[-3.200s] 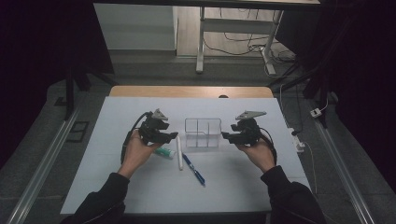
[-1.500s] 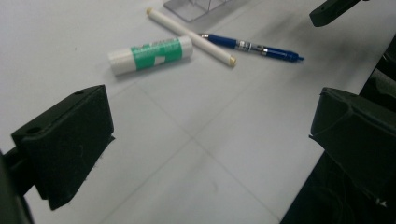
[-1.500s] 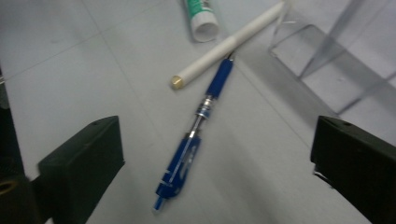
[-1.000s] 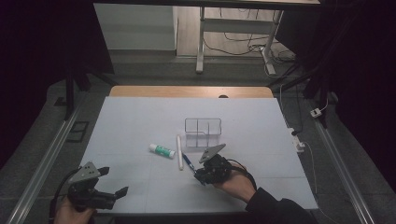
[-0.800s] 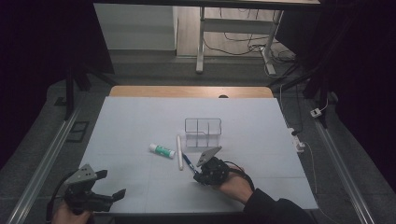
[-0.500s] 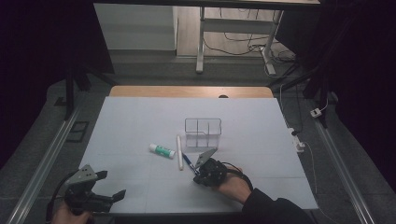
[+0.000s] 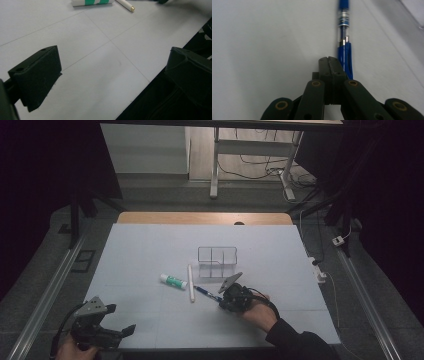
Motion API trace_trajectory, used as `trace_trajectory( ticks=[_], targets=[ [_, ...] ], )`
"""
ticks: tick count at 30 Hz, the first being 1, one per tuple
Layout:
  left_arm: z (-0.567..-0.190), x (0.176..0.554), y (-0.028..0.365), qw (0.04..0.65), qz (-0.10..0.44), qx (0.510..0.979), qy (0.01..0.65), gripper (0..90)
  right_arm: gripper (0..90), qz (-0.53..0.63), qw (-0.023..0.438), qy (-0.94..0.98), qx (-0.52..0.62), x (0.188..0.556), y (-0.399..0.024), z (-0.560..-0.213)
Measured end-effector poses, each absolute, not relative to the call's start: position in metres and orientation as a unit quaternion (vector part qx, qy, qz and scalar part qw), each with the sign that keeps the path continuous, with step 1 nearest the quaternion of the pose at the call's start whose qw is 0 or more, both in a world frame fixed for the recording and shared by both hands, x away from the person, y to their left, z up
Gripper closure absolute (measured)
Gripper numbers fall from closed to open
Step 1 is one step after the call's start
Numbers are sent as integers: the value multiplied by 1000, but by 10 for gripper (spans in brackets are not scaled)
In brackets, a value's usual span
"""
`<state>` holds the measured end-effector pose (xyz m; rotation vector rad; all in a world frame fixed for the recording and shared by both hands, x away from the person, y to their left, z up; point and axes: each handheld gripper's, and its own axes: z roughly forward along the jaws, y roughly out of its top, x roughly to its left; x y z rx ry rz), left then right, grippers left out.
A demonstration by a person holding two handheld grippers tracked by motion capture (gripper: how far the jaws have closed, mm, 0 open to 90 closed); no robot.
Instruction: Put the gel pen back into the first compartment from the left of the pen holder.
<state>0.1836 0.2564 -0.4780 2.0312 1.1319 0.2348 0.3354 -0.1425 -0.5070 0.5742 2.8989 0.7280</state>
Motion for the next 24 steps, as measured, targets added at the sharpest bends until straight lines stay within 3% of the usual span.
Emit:
trace_trajectory(
  ticks=[13, 17, 24],
  targets=[
    [-478, 184, 257, 391, 92, 799, 447, 8, 878, 253, 59, 939, 227, 354, -163, -501],
    [-478, 184, 257, 391, 91, 799, 447, 8, 732, 272, 69, 934, 223, 353, -160, -491],
    [-478, 184, 257, 391, 91, 799, 447, 8, 334, 276, 55, 934, 218, 360, -144, -490]
  ],
)
